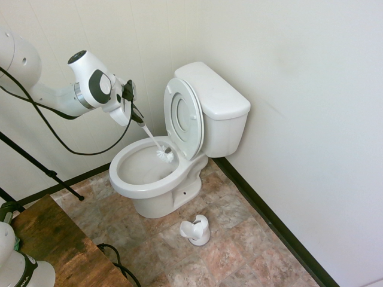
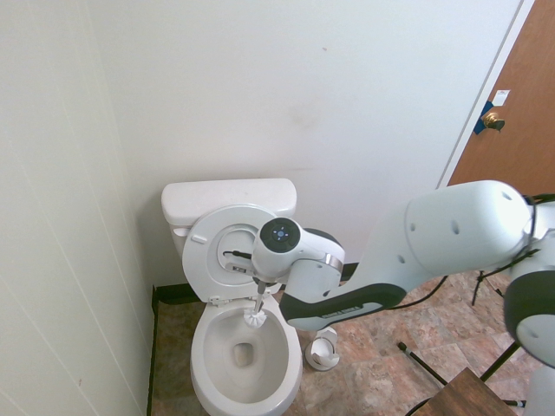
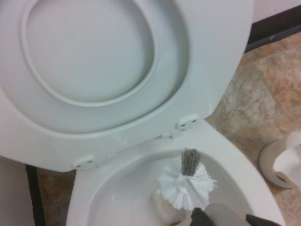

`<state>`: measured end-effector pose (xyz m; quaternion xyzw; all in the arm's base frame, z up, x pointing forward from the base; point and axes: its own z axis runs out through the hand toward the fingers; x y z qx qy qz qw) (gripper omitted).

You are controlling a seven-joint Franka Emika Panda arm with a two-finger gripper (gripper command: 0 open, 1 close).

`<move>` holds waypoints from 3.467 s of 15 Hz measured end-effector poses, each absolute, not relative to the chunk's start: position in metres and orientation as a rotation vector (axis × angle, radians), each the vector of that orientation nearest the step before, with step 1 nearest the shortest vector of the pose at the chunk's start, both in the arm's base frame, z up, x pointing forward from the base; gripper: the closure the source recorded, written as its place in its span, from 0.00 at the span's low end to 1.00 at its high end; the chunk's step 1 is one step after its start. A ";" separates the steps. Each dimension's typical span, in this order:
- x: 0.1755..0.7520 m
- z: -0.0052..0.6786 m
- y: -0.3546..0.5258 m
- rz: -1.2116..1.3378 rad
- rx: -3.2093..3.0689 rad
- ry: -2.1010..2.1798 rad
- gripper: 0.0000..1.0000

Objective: Clean the toilet

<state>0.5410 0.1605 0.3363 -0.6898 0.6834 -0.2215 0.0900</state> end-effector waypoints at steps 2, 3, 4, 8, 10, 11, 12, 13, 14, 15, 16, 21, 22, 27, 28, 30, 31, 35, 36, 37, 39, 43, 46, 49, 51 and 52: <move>0.530 0.351 0.135 -0.661 -2.023 2.068 1.00; 0.526 0.356 0.121 -0.661 -2.005 2.089 1.00; 0.524 0.360 0.106 -0.663 -1.994 2.107 1.00; 0.525 0.359 0.050 -0.686 -2.000 2.157 1.00; 0.528 0.355 0.024 -0.695 -2.022 2.162 1.00; 0.529 0.351 0.012 -0.696 -2.037 2.158 1.00; 0.530 0.345 0.002 -0.695 -2.058 2.157 1.00; 0.531 0.338 -0.008 -0.694 -2.081 2.157 1.00; 0.532 0.330 -0.017 -0.689 -2.103 2.153 1.00; 0.534 0.323 -0.025 -0.684 -2.119 2.147 1.00; 0.536 0.315 -0.034 -0.680 -2.134 2.140 1.00; 0.542 0.305 -0.048 -0.725 -2.203 2.076 1.00; 0.541 0.303 -0.048 -0.724 -2.209 2.070 1.00; 0.516 0.278 -0.059 -0.654 -2.220 2.081 1.00; 0.510 0.271 -0.065 -0.640 -2.214 2.093 1.00; 0.502 0.260 -0.074 -0.614 -2.212 2.111 1.00; 0.499 0.253 -0.077 -0.601 -2.212 2.118 1.00; 0.493 0.221 -0.076 -0.537 -2.230 2.111 1.00; 0.492 0.213 -0.075 -0.520 -2.233 2.112 1.00; 0.492 0.206 -0.074 -0.504 -2.230 2.116 1.00; 0.497 0.193 -0.076 -0.477 -2.217 2.130 1.00; 0.516 0.161 -0.085 -0.448 -2.214 2.161 1.00; 0.529 0.134 -0.084 -0.401 -2.207 2.183 1.00; 0.544 0.109 -0.098 -0.339 -2.189 2.214 1.00; 0.557 0.093 -0.108 -0.329 -2.176 2.237 1.00; 0.563 0.086 -0.112 -0.327 -2.167 2.247 1.00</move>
